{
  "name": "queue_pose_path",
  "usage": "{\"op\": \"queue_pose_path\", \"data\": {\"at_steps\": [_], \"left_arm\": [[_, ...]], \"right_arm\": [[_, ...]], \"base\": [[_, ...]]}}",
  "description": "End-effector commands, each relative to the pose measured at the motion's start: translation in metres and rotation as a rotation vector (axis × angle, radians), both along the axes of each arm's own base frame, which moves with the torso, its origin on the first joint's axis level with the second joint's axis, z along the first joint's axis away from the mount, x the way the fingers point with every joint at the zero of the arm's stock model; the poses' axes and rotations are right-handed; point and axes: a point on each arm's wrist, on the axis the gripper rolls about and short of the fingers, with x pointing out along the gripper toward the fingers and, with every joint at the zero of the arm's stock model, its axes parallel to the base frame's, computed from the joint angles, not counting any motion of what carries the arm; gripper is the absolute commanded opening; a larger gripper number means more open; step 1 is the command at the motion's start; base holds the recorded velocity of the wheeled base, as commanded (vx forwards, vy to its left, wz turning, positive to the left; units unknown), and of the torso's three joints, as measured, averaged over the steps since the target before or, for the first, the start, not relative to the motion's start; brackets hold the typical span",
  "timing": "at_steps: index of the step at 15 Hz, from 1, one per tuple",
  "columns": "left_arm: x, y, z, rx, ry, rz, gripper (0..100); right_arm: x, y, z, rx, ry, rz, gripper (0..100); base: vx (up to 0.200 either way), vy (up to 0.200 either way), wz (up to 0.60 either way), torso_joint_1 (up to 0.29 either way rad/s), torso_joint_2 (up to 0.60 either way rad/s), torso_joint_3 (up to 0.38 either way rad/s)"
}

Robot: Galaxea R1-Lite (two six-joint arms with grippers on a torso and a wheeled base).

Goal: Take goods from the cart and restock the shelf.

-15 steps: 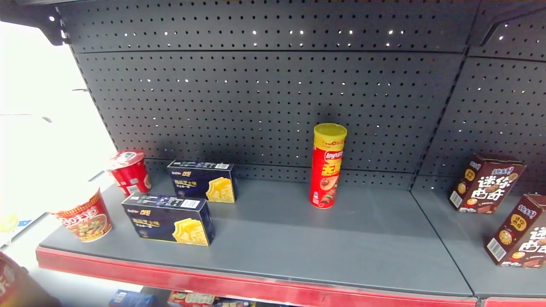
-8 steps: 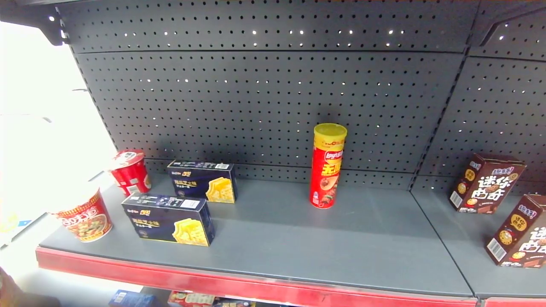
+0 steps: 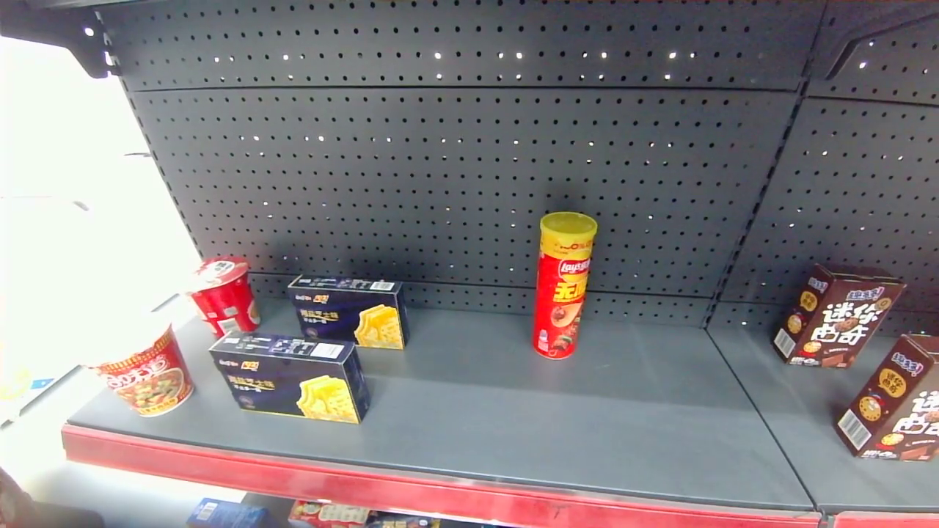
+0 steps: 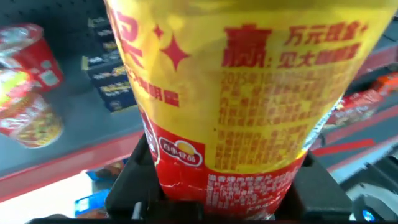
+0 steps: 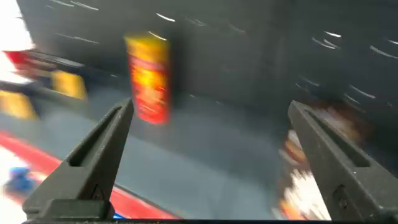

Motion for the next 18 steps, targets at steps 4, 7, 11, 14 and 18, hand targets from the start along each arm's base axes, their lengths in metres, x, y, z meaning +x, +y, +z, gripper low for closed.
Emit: {"op": "queue_pose_path", "data": {"at_steps": [4,7,11,14,18], "left_arm": [[0.003,-0.001,-0.004,-0.041,0.045,-0.024,0],[0.010,-0.003,-0.009,-0.063,0.041,-0.023,0],[0.017,-0.003,-0.022,-0.136,-0.025,0.027,0],[0.016,-0.003,-0.023,-0.156,-0.013,0.034,0],[0.013,-0.003,-0.020,-0.178,-0.019,-0.014,0]], "right_arm": [[0.068,0.033,0.004,-0.030,0.189,0.184,100],[0.112,0.050,0.002,-0.025,0.165,0.184,100],[0.173,0.072,-0.011,-0.016,0.186,0.245,100],[0.205,0.076,-0.012,-0.017,0.172,0.309,100],[0.243,0.067,-0.016,-0.032,0.147,0.436,100]], "base": [[0.000,0.000,0.00,0.000,0.00,0.000],[0.000,0.000,0.00,0.000,0.00,0.000],[0.000,0.000,0.00,0.000,0.00,0.000],[0.000,0.000,0.00,0.000,0.00,0.000],[0.000,0.000,0.00,0.000,0.00,0.000]]}}
